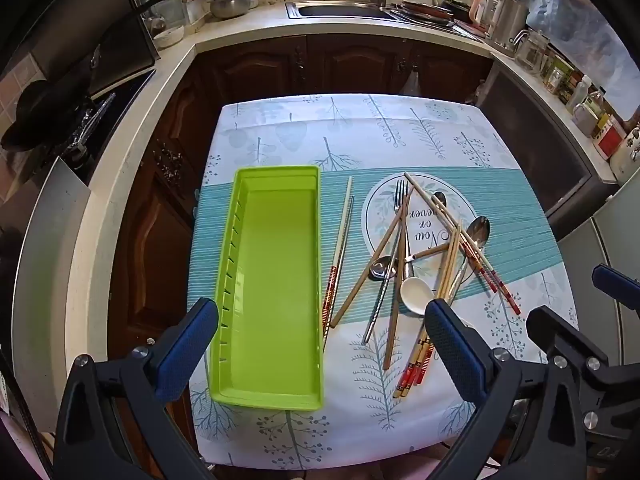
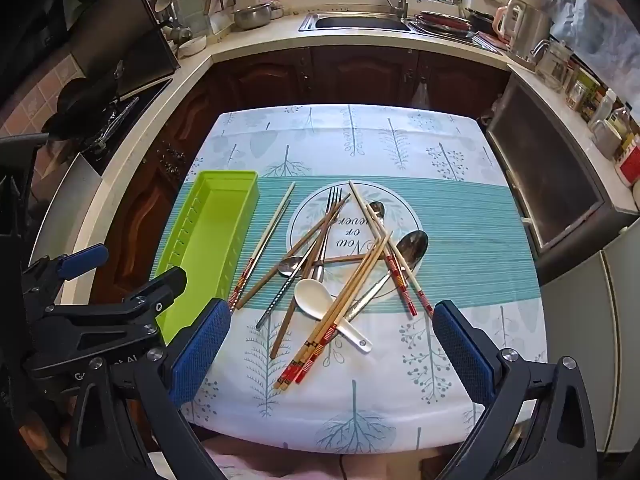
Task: Organize utensils
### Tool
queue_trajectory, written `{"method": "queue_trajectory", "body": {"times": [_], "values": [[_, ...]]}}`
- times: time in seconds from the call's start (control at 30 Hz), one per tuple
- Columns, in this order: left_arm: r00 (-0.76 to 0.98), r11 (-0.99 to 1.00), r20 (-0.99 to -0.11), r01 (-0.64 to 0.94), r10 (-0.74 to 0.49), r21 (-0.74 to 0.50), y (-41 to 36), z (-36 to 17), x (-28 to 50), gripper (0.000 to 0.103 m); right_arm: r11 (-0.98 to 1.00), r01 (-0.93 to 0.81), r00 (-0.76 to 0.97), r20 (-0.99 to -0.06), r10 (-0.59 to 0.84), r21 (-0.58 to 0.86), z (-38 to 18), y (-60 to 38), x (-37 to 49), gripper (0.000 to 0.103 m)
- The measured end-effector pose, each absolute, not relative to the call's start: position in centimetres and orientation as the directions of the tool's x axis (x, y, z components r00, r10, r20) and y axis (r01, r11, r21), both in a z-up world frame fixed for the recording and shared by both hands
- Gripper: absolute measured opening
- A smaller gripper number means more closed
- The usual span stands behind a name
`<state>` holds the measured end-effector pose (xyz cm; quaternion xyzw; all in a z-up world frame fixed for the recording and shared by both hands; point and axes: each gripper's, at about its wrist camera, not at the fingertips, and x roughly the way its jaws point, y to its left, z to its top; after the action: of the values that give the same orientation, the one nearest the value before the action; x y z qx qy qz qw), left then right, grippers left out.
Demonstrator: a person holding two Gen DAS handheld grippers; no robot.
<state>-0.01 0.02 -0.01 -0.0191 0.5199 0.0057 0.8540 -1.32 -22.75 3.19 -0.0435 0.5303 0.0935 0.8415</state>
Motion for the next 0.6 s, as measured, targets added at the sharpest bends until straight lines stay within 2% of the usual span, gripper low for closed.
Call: {"method": "queue_trajectory", "body": {"times": [0.6], "values": [[0.422,0.998,-0.906,-0.031,-0.032,-0.049,0.1,-1.1,-0.4,0.102,0.979,-0.205,0.405,-0.91,0.087,0.003,2.2,-22.5,-1.6,0.102]]}}
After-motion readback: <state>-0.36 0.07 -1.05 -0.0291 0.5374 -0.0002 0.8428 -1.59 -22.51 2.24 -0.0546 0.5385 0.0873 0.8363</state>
